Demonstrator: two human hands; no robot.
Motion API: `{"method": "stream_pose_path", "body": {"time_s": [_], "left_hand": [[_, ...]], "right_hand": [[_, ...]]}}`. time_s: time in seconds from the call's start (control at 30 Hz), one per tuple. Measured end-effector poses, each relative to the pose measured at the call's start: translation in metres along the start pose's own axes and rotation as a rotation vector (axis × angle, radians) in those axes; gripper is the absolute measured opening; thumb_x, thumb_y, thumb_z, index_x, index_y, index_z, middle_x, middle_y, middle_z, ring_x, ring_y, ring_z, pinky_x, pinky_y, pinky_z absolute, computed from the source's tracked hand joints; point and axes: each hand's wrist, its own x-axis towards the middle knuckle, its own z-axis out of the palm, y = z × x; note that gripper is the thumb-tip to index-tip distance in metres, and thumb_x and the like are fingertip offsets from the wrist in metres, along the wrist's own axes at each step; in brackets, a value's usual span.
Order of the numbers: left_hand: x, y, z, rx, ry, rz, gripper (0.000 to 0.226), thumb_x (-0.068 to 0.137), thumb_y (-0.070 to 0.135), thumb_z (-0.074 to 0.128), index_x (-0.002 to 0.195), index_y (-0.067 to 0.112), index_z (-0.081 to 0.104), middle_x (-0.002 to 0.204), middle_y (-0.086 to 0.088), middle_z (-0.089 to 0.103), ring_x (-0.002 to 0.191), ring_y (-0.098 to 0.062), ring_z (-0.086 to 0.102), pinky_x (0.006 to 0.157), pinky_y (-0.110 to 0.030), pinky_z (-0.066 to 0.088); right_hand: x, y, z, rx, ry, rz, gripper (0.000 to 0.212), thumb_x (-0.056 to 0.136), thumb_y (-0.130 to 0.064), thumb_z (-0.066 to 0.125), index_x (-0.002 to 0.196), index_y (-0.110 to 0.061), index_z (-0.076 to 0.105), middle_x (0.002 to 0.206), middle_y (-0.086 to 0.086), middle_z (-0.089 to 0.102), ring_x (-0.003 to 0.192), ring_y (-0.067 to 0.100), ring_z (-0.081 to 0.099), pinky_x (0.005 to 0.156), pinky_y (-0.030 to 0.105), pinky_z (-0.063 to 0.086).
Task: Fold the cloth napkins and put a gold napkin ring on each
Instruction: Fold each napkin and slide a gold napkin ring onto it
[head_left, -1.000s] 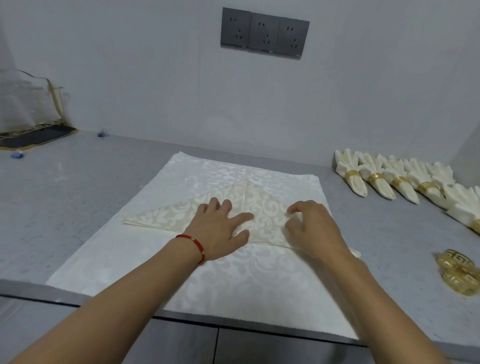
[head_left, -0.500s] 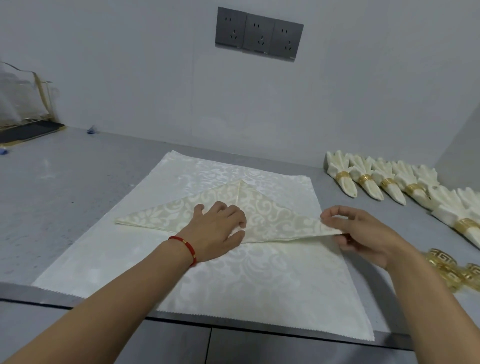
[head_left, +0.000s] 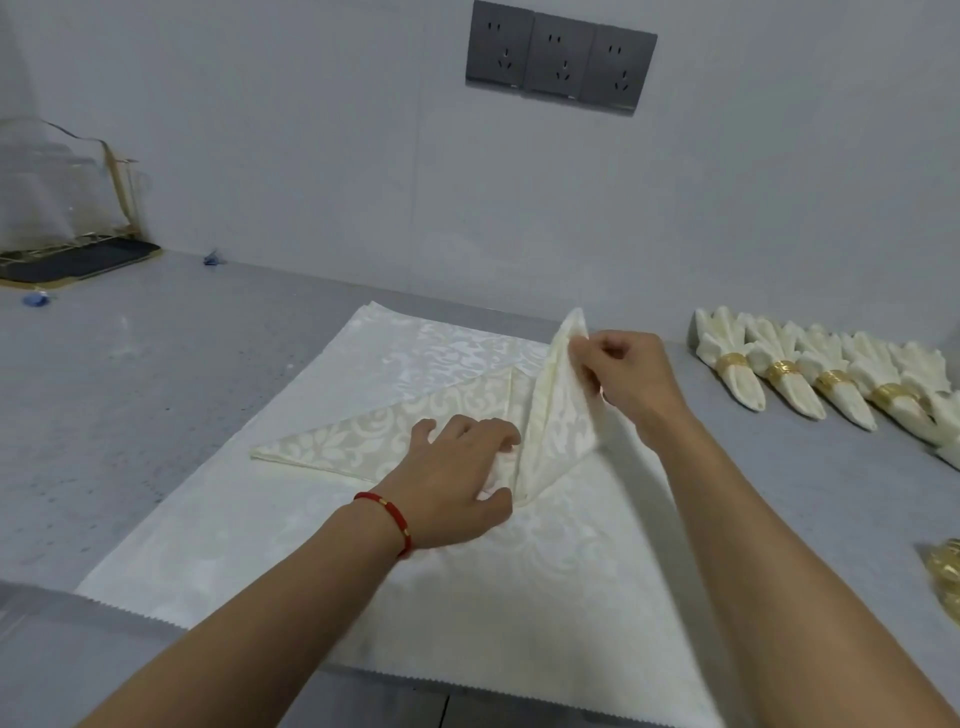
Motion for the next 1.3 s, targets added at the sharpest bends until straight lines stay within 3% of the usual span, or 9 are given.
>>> {"method": "stream_pose_path", "body": {"time_s": [0.23, 0.43, 0.63, 0.8, 0.9, 1.03, 1.13, 1.2, 1.3], "left_hand": [[-0.001, 0.004, -0.004, -0.014, -0.004, -0.008, 0.059, 0.079, 0.036, 0.042, 0.137, 0.039, 0.033, 0.128, 0.019, 0.043, 0.128, -0.006, 0.033, 0.119, -0.053, 0.009], [0.000, -0.002, 0.003, 0.101, 0.029, 0.046, 0.056, 0.074, 0.045, 0.022, 0.124, 0.038, 0.047, 0.132, 0.016, 0.032, 0.124, -0.009, 0.035, 0.116, -0.059, 0.014], [-0.001, 0.001, -0.001, 0.077, 0.005, 0.062, 0.060, 0.075, 0.046, 0.018, 0.124, 0.033, 0.050, 0.132, 0.016, 0.032, 0.126, -0.010, 0.034, 0.117, -0.056, 0.012], [-0.001, 0.003, -0.001, 0.090, 0.020, 0.043, 0.058, 0.081, 0.049, 0.016, 0.123, 0.033, 0.054, 0.119, 0.012, 0.039, 0.117, -0.009, 0.039, 0.117, -0.055, 0.014], [-0.001, 0.002, -0.001, 0.075, -0.012, 0.028, 0.062, 0.081, 0.049, 0.012, 0.124, 0.034, 0.055, 0.114, 0.015, 0.042, 0.120, -0.007, 0.036, 0.117, -0.055, 0.012], [-0.002, 0.001, -0.006, -0.104, 0.040, -0.006, 0.056, 0.086, 0.042, 0.016, 0.125, 0.037, 0.056, 0.107, 0.019, 0.053, 0.105, 0.002, 0.041, 0.113, -0.044, 0.021], [-0.002, -0.001, -0.012, -0.398, 0.155, -0.102, 0.037, 0.094, 0.022, 0.030, 0.119, 0.033, 0.055, 0.097, 0.015, 0.069, 0.081, 0.000, 0.053, 0.081, -0.021, 0.038], [-0.004, -0.002, -0.012, -0.465, 0.178, -0.135, 0.047, 0.090, -0.001, 0.033, 0.117, 0.033, 0.051, 0.100, 0.012, 0.071, 0.074, 0.002, 0.055, 0.063, -0.012, 0.039], [-0.004, -0.009, -0.007, -0.411, 0.213, -0.096, 0.061, 0.078, -0.013, 0.034, 0.115, 0.033, 0.050, 0.111, 0.014, 0.063, 0.101, 0.004, 0.056, 0.078, -0.009, 0.042]], "right_hand": [[0.041, 0.039, 0.067, -0.484, 0.079, 0.040, 0.029, 0.090, -0.035, 0.061, 0.063, -0.024, 0.058, 0.062, -0.006, 0.056, 0.066, 0.022, 0.056, 0.060, 0.030, 0.039], [0.043, 0.052, 0.085, -0.619, 0.054, 0.077, 0.015, 0.091, -0.034, 0.059, 0.082, -0.023, 0.065, 0.079, -0.002, 0.067, 0.077, 0.026, 0.064, 0.068, 0.034, 0.051], [0.044, 0.053, 0.096, -0.885, 0.075, -0.012, 0.017, 0.102, -0.028, 0.047, 0.105, -0.013, 0.056, 0.094, 0.005, 0.064, 0.077, 0.028, 0.054, 0.066, 0.035, 0.040], [0.041, 0.047, 0.098, -0.984, 0.074, -0.110, 0.009, 0.100, -0.017, 0.049, 0.108, -0.013, 0.048, 0.091, 0.004, 0.064, 0.074, 0.030, 0.059, 0.061, 0.034, 0.037], [0.035, 0.040, 0.097, -1.028, -0.046, -0.225, 0.001, 0.098, -0.011, 0.047, 0.097, -0.012, 0.048, 0.088, 0.005, 0.065, 0.071, 0.030, 0.056, 0.059, 0.035, 0.036], [0.023, 0.023, 0.075, -0.829, -0.233, -0.133, 0.027, 0.103, -0.029, 0.036, 0.105, -0.013, 0.058, 0.102, 0.007, 0.068, 0.092, 0.032, 0.060, 0.080, 0.042, 0.050], [-0.005, 0.006, 0.056, -0.810, -0.413, -0.093, 0.037, 0.101, -0.033, 0.048, 0.134, -0.017, 0.050, 0.123, 0.005, 0.065, 0.108, 0.030, 0.060, 0.088, 0.037, 0.045], [-0.032, -0.001, 0.048, -0.808, -0.444, -0.115, 0.056, 0.099, -0.047, 0.053, 0.145, -0.018, 0.040, 0.136, 0.005, 0.057, 0.115, 0.028, 0.059, 0.087, 0.036, 0.043], [-0.066, 0.002, 0.055, -0.738, -0.454, -0.113, 0.075, 0.098, -0.062, 0.048, 0.156, -0.020, 0.027, 0.153, 0.004, 0.042, 0.133, 0.026, 0.050, 0.095, 0.039, 0.042]]}}
